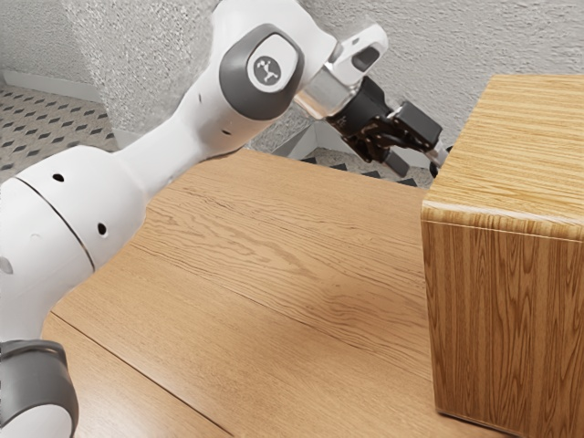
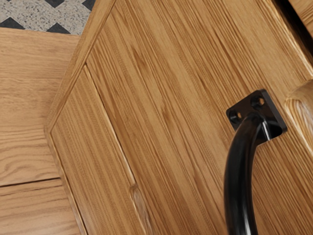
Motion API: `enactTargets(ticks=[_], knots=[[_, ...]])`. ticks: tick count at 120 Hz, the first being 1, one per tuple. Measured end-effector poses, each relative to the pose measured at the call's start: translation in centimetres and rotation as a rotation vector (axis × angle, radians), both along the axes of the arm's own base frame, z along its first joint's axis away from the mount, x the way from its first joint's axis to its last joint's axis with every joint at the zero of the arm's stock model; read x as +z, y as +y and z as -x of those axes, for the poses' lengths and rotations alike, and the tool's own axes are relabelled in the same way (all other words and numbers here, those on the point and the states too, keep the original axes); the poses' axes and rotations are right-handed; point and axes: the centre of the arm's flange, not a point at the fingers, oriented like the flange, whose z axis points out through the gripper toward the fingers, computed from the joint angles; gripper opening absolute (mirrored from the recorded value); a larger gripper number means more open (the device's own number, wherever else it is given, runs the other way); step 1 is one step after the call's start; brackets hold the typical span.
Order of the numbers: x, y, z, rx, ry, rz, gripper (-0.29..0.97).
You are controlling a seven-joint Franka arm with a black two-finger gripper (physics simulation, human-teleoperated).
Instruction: Pull the drawer handle with one arm to open the drawer
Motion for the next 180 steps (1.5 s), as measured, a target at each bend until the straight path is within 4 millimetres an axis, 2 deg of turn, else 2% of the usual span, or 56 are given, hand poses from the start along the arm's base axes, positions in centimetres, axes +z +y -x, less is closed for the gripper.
enactTargets(ticks=[9,22,41,48,88,118,135,180], knots=[[-0.1,0.1,-0.1,0.004,-0.002,-0.001,0.66],[0.0,0.3,-0.1,0.008,-0.008,-0.003,0.58],[1.1,1.2,0.4,0.021,-0.023,-0.008,0.5],[1.5,1.6,0.8,0.025,-0.026,-0.01,0.49],[1.0,2.5,1.1,0.035,-0.011,-0.021,0.46],[0.9,4.5,2.2,0.06,0.008,-0.035,0.46],[1.0,7.0,3.3,0.094,0.021,-0.036,0.45],[1.5,11.1,6.4,0.137,0.04,-0.041,0.45]])
